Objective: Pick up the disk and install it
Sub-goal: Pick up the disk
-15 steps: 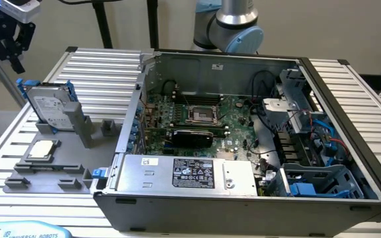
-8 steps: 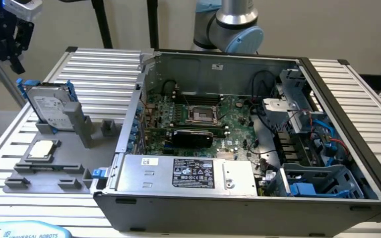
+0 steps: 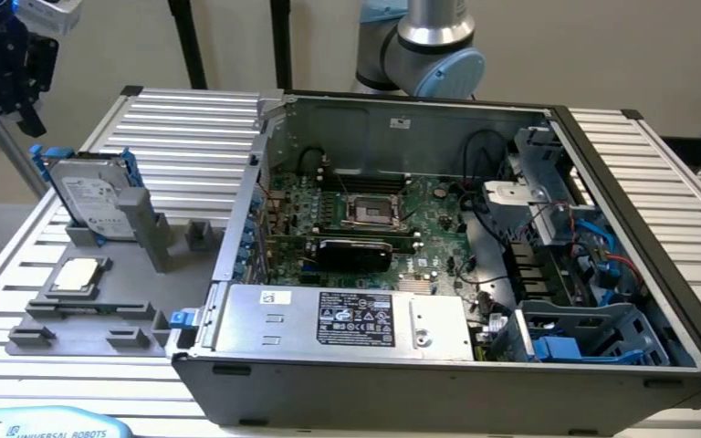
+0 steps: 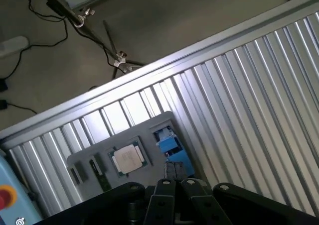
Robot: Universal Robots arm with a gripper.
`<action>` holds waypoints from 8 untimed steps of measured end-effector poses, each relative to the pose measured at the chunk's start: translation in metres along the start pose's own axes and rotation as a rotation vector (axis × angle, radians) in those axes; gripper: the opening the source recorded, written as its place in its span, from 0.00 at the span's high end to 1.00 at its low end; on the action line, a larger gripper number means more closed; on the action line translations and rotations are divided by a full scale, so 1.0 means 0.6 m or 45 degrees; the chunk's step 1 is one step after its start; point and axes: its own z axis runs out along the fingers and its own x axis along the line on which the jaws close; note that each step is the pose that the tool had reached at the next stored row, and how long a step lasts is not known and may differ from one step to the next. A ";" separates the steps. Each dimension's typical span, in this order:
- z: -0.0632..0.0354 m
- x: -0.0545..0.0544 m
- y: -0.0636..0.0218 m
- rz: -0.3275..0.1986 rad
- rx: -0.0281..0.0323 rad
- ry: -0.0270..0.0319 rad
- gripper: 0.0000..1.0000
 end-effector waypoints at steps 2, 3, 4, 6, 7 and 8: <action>0.000 0.000 0.000 -0.044 0.0017 0.0013 0.89; 0.000 0.000 0.000 -0.065 0.0030 0.0014 0.89; 0.000 0.000 0.000 -0.083 0.0046 0.0013 0.89; 0.000 0.000 0.000 -0.121 0.0079 0.0006 0.89; 0.000 0.000 0.000 -0.138 0.0096 -0.0004 0.89; 0.000 0.000 0.000 -0.154 0.0109 -0.0015 0.89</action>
